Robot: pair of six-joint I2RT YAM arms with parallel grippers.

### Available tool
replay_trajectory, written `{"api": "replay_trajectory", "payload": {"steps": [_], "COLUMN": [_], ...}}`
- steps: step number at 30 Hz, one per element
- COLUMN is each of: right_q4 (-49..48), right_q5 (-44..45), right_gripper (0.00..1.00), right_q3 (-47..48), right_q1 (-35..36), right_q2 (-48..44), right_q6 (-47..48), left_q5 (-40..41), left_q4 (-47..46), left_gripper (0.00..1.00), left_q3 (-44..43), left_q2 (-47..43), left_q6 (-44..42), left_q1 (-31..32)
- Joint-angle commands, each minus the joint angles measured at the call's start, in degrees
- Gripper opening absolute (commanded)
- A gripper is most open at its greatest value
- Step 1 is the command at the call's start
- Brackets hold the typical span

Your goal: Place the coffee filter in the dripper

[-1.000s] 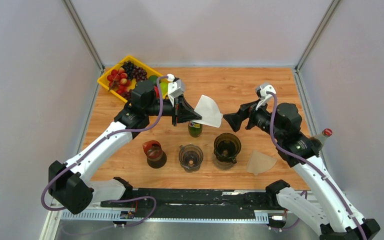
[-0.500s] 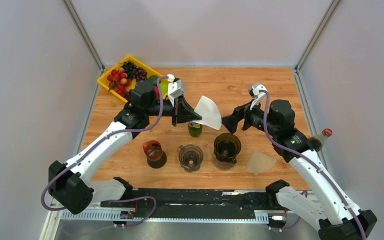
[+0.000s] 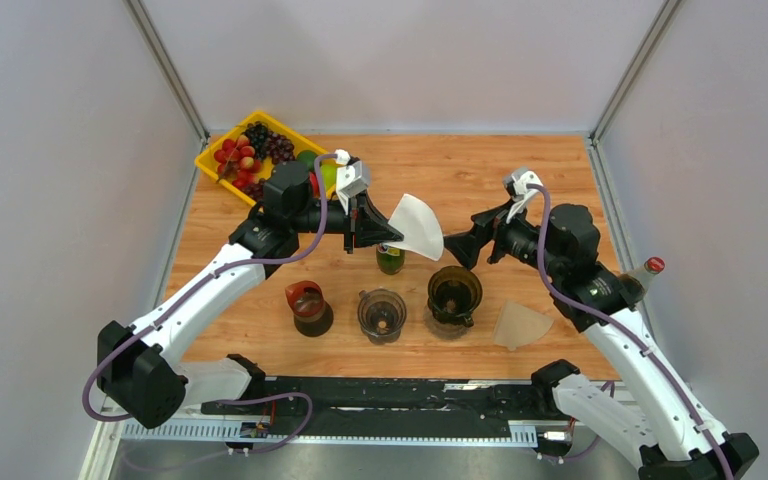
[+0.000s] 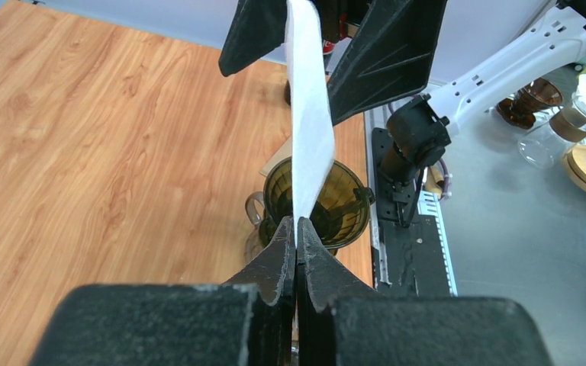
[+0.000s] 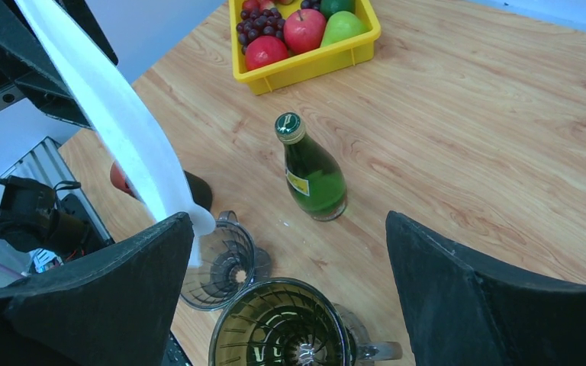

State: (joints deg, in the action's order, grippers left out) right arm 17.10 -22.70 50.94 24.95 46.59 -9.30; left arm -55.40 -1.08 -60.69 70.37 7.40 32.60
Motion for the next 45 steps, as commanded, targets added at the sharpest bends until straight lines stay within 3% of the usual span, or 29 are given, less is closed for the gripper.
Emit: {"api": "replay_trajectory", "payload": {"steps": [1,16,34,38,45], "right_q4": [-1.2,-1.5,-13.3,-17.4,-19.4], "right_q5": [-3.5,-7.1,-22.4,-24.5,-27.6], "right_gripper": [1.0,1.0,0.94,0.83,0.45], "right_q3": [1.4,0.8,2.2,2.2,3.5], "right_q1": [0.0,0.0,0.2,0.7,2.2], "right_q2": [0.4,-1.9,8.2,9.9,13.1], "right_q6": [0.3,0.4,-2.8,-4.7,-6.0], "left_q5": [-0.6,1.5,-5.4,-6.9,-5.8], "left_q4": [-1.4,0.1,-1.6,-1.9,-2.1], "left_gripper": [0.0,0.0,0.0,0.0,0.0], "left_q3": [-0.3,-1.8,-2.2,-2.4,-3.2], "left_q2": [-1.0,1.0,3.1,3.6,4.0], "left_q6": [-1.1,-0.6,-0.2,-0.3,0.5], "left_q1": [0.2,0.2,0.2,0.6,0.8]}}
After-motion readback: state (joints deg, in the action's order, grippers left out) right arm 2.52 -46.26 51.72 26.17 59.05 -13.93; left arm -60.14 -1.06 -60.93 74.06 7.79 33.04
